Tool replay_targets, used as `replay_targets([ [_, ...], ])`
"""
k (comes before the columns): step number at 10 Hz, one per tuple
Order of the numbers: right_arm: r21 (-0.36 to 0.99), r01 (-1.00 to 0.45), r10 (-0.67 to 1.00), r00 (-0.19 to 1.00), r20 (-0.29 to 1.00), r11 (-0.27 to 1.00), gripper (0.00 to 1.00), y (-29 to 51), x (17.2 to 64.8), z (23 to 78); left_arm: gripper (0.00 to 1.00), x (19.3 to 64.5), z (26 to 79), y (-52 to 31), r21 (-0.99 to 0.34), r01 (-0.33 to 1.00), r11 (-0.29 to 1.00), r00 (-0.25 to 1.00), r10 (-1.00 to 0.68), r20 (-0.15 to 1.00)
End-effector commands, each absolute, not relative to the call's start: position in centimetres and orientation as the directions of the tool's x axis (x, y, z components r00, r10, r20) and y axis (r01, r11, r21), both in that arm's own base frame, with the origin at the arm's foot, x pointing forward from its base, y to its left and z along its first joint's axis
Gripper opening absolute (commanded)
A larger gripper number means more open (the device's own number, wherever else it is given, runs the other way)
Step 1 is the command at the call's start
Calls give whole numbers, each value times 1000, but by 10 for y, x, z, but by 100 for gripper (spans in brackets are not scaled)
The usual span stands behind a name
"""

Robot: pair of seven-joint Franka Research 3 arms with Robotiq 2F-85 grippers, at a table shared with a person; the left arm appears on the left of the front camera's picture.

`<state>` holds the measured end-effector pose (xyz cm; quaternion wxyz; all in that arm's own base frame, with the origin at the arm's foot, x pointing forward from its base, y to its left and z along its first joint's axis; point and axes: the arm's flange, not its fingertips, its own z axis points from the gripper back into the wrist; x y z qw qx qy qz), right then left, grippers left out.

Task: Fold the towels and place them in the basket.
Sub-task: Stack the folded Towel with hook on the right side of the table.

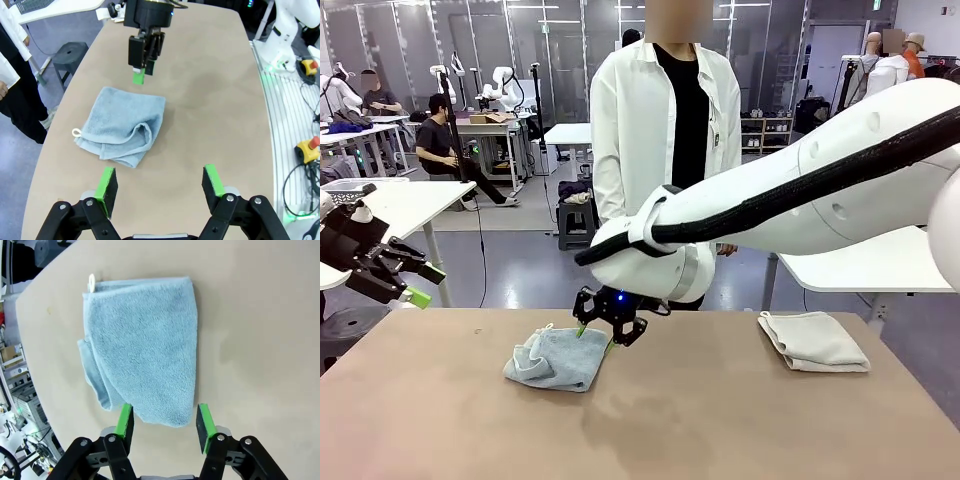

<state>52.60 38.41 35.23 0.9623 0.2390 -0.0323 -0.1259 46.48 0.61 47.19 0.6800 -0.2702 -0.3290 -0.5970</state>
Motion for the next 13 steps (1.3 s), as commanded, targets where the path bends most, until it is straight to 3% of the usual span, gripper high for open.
replay_targets([
  [1,441,285,-340,939,50,851,64,391,505,335,86,465,472,6,30,989,143,68,-630,773],
  [5,443,283,-371,920,124,851,64,388,499,314,86,465,472,6,30,989,143,68,-630,773],
  [12,518,232,-337,934,116,823,64,398,515,293,86,465,472,6,30,989,143,68,-630,773],
  [13,532,225,-329,938,108,816,44,398,516,291,86,465,472,6,30,989,143,68,-630,773],
])
